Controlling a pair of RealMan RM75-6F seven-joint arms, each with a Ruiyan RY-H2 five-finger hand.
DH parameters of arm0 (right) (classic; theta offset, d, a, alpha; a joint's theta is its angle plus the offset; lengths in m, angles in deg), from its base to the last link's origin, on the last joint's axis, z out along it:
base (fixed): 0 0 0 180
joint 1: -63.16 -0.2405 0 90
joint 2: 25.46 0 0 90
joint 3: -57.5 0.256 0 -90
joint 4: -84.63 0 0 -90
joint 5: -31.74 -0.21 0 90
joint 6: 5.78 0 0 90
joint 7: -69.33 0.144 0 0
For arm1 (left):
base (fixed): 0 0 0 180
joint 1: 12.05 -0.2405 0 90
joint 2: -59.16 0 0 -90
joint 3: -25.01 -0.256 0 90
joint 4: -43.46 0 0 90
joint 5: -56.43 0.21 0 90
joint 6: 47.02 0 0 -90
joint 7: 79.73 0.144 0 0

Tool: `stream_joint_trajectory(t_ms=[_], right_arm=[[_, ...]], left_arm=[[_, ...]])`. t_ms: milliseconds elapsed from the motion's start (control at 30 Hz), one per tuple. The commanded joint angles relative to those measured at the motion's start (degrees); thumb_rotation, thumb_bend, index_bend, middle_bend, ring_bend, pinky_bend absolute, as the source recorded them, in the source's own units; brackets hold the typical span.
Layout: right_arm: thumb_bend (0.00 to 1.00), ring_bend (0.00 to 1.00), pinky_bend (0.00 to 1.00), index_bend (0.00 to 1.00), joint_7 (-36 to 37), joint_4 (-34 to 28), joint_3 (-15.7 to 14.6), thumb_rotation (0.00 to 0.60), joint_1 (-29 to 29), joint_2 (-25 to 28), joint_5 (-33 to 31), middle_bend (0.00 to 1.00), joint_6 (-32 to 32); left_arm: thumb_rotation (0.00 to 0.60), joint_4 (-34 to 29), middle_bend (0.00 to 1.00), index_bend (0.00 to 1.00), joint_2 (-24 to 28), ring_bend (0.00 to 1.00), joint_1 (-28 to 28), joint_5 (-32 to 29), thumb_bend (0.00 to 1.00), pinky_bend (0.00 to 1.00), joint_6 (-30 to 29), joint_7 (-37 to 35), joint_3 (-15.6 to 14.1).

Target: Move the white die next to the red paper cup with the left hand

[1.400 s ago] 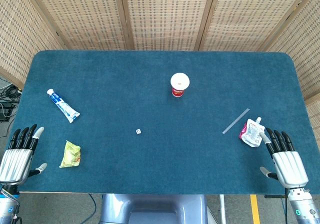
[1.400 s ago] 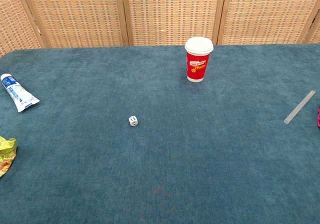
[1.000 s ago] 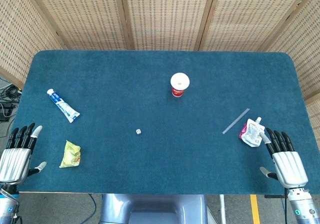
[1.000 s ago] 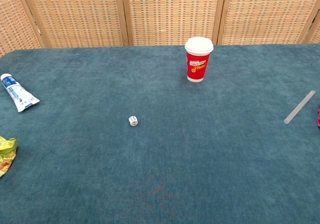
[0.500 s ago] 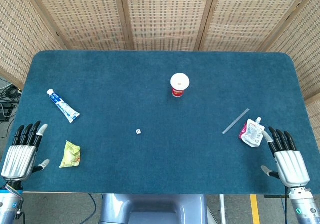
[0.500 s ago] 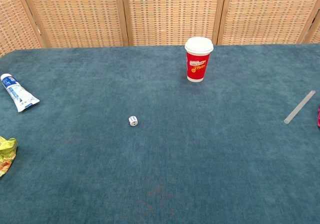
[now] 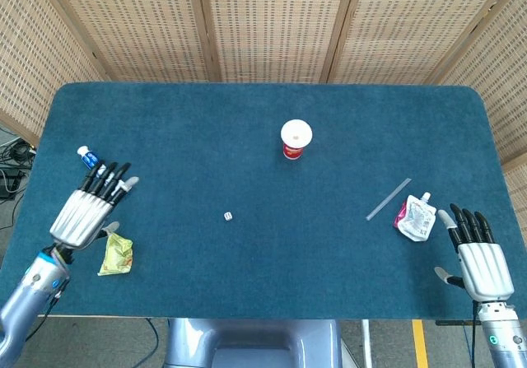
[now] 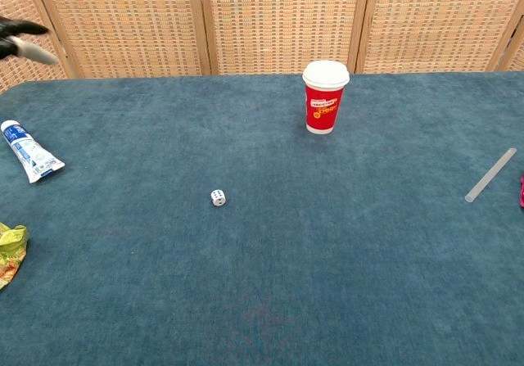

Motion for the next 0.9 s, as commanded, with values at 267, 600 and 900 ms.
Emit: stream_joint_trajectory(t_ms=[267,600,900], right_arm=[[0.06,0.0,0.0,0.03,1.9,2.8,1.2,0.6,-0.5,-1.0,-1.8,0.0,-0.7],[0.06,0.0,0.0,0.03,3.3,4.0,1.5,0.6,-0.5,-1.1,-2.8,0.0,-1.3],[0.06,0.0,0.0,0.03,3.5,4.2,1.5,0.6,-0.6,-1.2,-2.8,0.0,-1.2]], left_arm=[[0.6,11.3,0.0,0.44,-10.0,0.0,13.4,3.4,0.32,0.0,12.1,-8.5,0.5],[0.6,17.7,0.0,0.44,-16.7,0.0,19.8,2.8,0.32,0.0,16.9,-10.2,0.2],[0.6,21.0,0.0,0.39,-20.8,0.0,22.9,0.8,0.32,0.0,20.8,-10.4,-1.1]])
